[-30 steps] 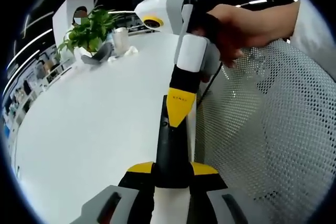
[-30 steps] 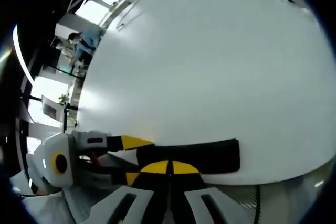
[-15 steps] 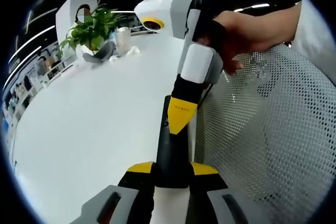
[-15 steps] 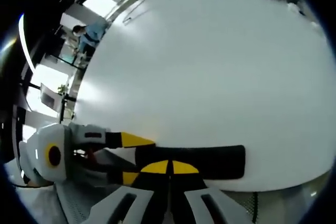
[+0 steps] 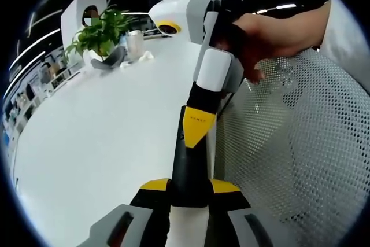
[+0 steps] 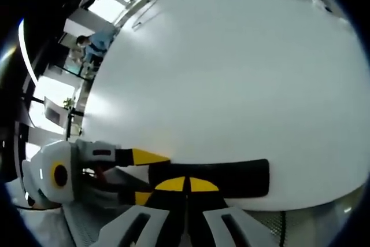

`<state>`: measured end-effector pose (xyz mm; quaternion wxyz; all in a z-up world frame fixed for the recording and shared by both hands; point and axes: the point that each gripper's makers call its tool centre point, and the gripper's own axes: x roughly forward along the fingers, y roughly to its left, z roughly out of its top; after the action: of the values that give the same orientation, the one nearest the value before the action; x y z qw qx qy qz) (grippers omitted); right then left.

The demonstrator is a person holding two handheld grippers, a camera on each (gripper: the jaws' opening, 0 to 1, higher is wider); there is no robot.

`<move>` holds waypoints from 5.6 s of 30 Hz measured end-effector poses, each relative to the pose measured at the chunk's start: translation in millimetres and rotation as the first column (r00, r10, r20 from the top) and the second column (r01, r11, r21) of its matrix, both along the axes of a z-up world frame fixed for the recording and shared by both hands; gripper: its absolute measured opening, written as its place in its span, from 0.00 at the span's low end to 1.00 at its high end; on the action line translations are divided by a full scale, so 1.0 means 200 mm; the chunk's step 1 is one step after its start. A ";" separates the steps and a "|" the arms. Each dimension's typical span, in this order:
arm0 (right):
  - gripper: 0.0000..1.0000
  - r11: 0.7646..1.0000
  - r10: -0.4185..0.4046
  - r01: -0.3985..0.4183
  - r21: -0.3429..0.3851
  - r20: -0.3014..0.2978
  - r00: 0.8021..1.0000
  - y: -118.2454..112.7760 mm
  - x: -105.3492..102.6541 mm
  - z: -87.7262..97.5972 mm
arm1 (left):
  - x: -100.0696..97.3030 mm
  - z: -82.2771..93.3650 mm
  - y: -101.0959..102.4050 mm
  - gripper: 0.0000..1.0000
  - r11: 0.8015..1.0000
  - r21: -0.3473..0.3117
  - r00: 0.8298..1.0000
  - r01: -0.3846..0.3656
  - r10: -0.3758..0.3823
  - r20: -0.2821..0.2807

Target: Press the specified remote control buttons in sequence, fully releasing each button before pressing the next.

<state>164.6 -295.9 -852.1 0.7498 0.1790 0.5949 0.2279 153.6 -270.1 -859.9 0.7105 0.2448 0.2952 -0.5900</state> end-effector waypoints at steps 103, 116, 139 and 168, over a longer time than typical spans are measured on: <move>0.00 0.997 0.017 -0.030 0.073 0.170 0.985 0.03 0.07 0.17 | 0.01 0.00 -0.01 0.24 0.997 0.036 0.998 -0.064 0.065 -0.018; 0.00 0.989 -0.148 0.134 0.070 0.604 0.783 -0.37 0.20 0.62 | 0.01 0.00 -0.02 0.24 0.996 0.024 0.996 -0.088 0.088 -0.005; 0.49 0.987 -0.043 0.156 -0.042 0.864 0.501 -0.55 0.26 0.84 | 0.00 0.00 -0.02 0.24 0.987 0.097 0.991 -0.128 0.130 -0.016; 0.90 0.967 -0.055 0.252 -0.039 0.933 0.355 -0.65 0.34 0.89 | 0.20 -0.01 0.07 0.24 0.971 0.235 0.999 0.036 -0.028 -0.039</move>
<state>233.0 -425.8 -674.9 0.9839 0.0087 0.0702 0.1642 193.6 -255.7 -861.5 0.6615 0.3215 0.3715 -0.5666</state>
